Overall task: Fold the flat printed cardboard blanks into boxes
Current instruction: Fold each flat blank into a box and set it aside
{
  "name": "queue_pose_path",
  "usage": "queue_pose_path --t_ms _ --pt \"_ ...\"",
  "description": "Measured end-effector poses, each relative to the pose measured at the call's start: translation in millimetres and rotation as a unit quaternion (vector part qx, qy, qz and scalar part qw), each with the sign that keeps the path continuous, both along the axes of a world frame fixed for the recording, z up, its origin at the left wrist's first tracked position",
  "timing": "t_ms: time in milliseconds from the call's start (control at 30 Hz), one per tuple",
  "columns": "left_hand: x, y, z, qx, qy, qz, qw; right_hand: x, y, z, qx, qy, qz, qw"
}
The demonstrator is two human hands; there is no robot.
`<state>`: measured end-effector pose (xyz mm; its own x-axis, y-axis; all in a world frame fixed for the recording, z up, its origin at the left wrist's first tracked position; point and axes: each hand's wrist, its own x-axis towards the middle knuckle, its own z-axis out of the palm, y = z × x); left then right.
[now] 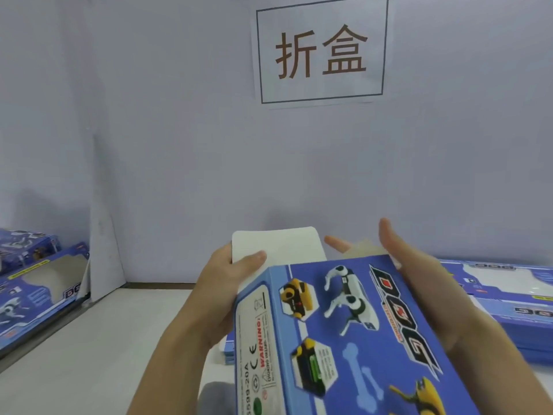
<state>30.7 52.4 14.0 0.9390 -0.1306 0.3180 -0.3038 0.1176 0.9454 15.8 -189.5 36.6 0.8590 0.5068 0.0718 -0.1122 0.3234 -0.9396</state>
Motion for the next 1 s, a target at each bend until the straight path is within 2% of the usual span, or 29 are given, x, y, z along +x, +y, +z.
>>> queue_pose_path --t_ms 67,100,167,233,267,567,1000 --pt "0 0 -2 0.011 0.006 -0.018 1.0 -6 -6 -3 0.051 -0.002 0.026 0.998" --pt "0 -3 -2 0.008 0.011 -0.03 0.999 -6 -6 -1 0.043 -0.006 0.02 0.999" --pt "0 -12 -4 -0.008 0.02 -0.053 0.998 3 -1 6 -0.044 -0.035 -0.012 0.998" --pt "-1 -22 -5 -0.021 0.033 -0.073 0.997 14 1 6 -0.142 -0.106 -0.106 0.978" --pt "-2 -26 -6 -0.026 0.042 -0.08 0.996 18 1 3 -0.16 -0.135 -0.142 0.967" --pt "-5 -28 1 -0.012 0.039 -0.085 0.996 28 -8 -13 -0.153 -0.192 -0.139 0.959" --pt "-2 -31 0 -0.043 -0.01 -0.058 0.997 22 -4 -13 -0.096 -0.176 -0.139 0.97"
